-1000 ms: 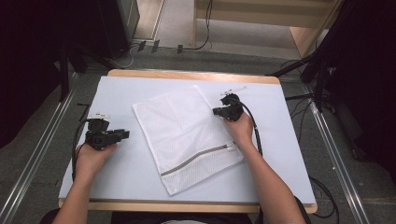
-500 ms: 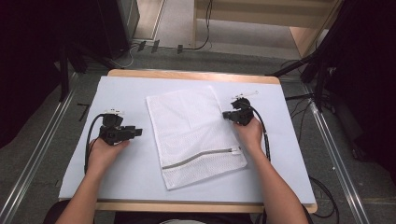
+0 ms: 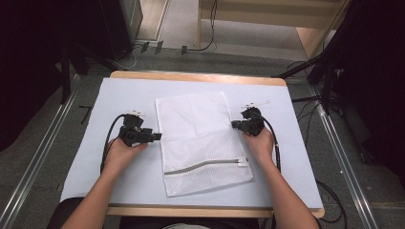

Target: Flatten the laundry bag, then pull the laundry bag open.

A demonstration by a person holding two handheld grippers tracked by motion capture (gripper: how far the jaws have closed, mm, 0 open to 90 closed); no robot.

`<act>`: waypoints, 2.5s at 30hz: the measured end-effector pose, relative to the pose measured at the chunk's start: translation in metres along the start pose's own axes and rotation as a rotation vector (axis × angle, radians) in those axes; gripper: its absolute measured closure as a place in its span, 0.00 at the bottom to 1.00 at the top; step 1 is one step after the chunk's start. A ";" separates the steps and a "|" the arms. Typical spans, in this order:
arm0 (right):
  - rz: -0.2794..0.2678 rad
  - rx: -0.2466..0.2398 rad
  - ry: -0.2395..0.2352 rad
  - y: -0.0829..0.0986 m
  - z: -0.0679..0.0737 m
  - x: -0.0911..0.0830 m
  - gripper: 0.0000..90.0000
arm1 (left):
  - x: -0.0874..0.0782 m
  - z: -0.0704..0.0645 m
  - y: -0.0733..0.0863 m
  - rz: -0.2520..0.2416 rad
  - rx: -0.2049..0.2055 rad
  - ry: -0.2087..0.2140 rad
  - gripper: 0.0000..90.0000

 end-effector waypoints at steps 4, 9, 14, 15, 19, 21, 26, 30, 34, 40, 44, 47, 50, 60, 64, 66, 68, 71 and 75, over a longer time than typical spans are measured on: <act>0.000 -0.004 0.002 0.003 0.002 -0.002 0.99 | 0.008 -0.004 -0.001 0.014 0.005 0.004 0.51; -0.001 -0.005 0.006 0.004 0.003 -0.002 0.99 | 0.013 -0.009 -0.003 -0.011 -0.001 0.005 0.55; -0.003 -0.015 0.006 0.004 0.004 -0.002 0.99 | 0.019 -0.019 -0.004 -0.013 0.023 0.014 0.72; 0.000 -0.017 0.008 0.004 0.004 -0.002 0.99 | 0.020 -0.020 -0.004 -0.011 0.028 0.016 0.77; 0.000 -0.018 0.007 0.004 0.005 -0.002 0.99 | 0.023 -0.021 -0.004 -0.011 0.035 0.010 0.94; 0.001 -0.021 0.008 0.004 0.005 -0.002 0.99 | 0.023 -0.020 -0.005 -0.003 0.041 0.012 1.00; 0.003 -0.019 0.004 0.004 0.005 -0.002 0.99 | 0.020 -0.010 -0.010 0.007 0.042 -0.010 1.00; -0.001 -0.014 -0.018 0.003 0.009 -0.001 0.99 | 0.014 0.003 -0.012 -0.012 0.007 -0.014 1.00; -0.001 -0.030 -0.035 0.003 0.016 0.001 0.99 | 0.011 0.014 -0.013 -0.004 0.004 -0.041 1.00; -0.002 -0.042 -0.045 0.003 0.025 0.005 0.96 | 0.011 0.029 -0.015 -0.009 -0.013 -0.067 1.00; -0.015 -0.051 -0.024 0.001 0.022 0.006 0.92 | 0.013 0.032 -0.016 -0.012 -0.020 -0.064 1.00; -0.016 -0.062 -0.018 0.002 0.020 0.007 0.91 | 0.014 0.031 -0.016 -0.007 -0.014 -0.064 1.00; -0.023 -0.084 0.000 0.000 0.021 0.008 0.89 | 0.014 0.033 -0.015 -0.013 -0.031 -0.050 1.00; -0.053 -0.077 -0.022 -0.004 0.022 -0.002 0.79 | 0.011 0.030 -0.015 -0.019 -0.027 -0.007 0.68; -0.051 -0.069 -0.042 -0.002 0.024 -0.009 0.77 | 0.009 0.027 -0.015 -0.009 -0.013 -0.018 0.62; -0.045 -0.072 -0.059 0.001 0.027 -0.012 0.76 | 0.006 0.026 -0.015 -0.004 -0.008 -0.018 0.58; -0.046 -0.092 -0.079 0.003 0.031 -0.016 0.75 | 0.003 0.023 -0.015 -0.007 -0.001 -0.021 0.57; -0.048 -0.107 -0.110 0.006 0.038 -0.022 0.74 | -0.003 0.019 -0.015 -0.017 0.005 -0.009 0.54; -0.054 -0.134 -0.147 0.015 0.048 -0.030 0.73 | -0.010 0.013 -0.015 -0.025 0.019 0.003 0.52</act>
Point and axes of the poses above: each handheld gripper's, and its own axes: x roughly forward along the jaws, y roughly out of its underside, z roughly to its left, the point moved 6 cm from there along x, roughly forward along the jaws, and after that the axes turned 7 degrees about x, right-handed, at the moved point
